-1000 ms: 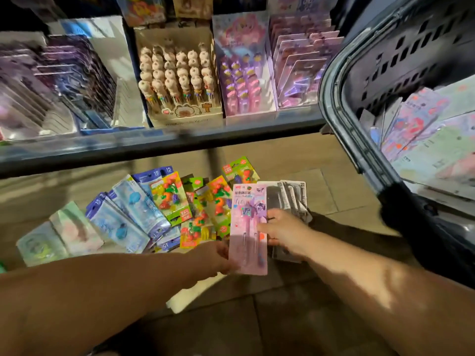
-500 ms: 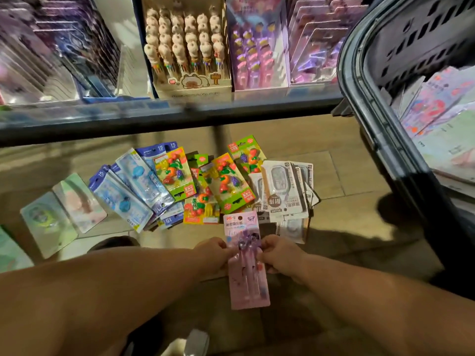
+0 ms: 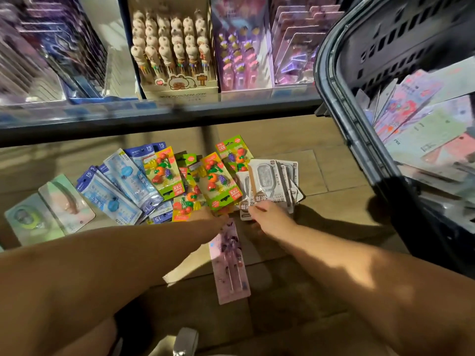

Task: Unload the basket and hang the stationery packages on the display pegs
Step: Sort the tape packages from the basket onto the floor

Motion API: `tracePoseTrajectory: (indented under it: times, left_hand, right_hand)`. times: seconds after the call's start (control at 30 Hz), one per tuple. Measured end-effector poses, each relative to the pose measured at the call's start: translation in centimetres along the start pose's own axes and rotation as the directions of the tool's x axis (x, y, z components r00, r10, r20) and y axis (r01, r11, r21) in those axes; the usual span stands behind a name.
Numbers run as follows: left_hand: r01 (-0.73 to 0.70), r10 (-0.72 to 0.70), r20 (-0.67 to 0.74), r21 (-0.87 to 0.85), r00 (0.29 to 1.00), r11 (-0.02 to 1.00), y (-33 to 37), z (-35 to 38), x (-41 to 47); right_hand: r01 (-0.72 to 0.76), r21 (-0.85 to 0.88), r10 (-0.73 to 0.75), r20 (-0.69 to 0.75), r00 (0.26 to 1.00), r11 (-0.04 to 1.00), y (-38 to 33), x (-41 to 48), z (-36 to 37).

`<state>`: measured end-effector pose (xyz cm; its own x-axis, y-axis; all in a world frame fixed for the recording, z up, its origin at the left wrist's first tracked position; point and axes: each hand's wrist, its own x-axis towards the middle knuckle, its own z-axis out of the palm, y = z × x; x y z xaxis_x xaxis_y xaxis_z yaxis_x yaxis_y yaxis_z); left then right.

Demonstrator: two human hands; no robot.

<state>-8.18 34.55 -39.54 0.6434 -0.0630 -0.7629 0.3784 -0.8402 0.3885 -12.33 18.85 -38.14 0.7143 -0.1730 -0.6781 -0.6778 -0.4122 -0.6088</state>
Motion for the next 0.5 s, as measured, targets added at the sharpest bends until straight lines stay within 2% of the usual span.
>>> tracePoseTrajectory:
  times: [0.1, 0.13, 0.27, 0.37, 0.43, 0.5]
  left_hand:
    - [-0.076, 0.073, -0.078, -0.04, 0.994, 0.996, 3.9, -2.2, 0.0]
    - [-0.115, 0.108, -0.093, -0.073, 0.99, 0.991, 5.3, -3.0, -0.1]
    - [-0.304, 0.276, -0.132, -0.314, 0.952, 0.899, 11.5, -4.2, -0.7]
    - [-0.404, 0.372, -0.16, -0.408, 0.914, 0.818, 16.5, -4.0, -2.9]
    - [-0.462, 0.424, -0.188, -0.416, 0.886, 0.783, 19.7, -3.7, -5.5]
    - [-0.54, 0.479, -0.25, -0.338, 0.841, 0.771, 22.2, -3.0, -7.1]
  right_hand:
    - [0.096, 0.189, -0.068, -0.153, 0.986, 0.977, -3.7, -0.8, -2.7]
    - [0.152, 0.199, -0.11, -0.208, 0.972, 0.968, -5.1, -1.3, -3.8]
    - [0.386, 0.111, -0.31, -0.415, 0.856, 0.916, -10.5, -3.6, -9.1]
    - [0.487, 0.056, -0.395, -0.507, 0.766, 0.872, -13.1, -5.5, -13.4]
    - [0.517, 0.031, -0.412, -0.565, 0.715, 0.855, -13.7, -6.6, -16.4]
    - [0.51, 0.033, -0.381, -0.623, 0.683, 0.86, -13.4, -7.4, -19.3]
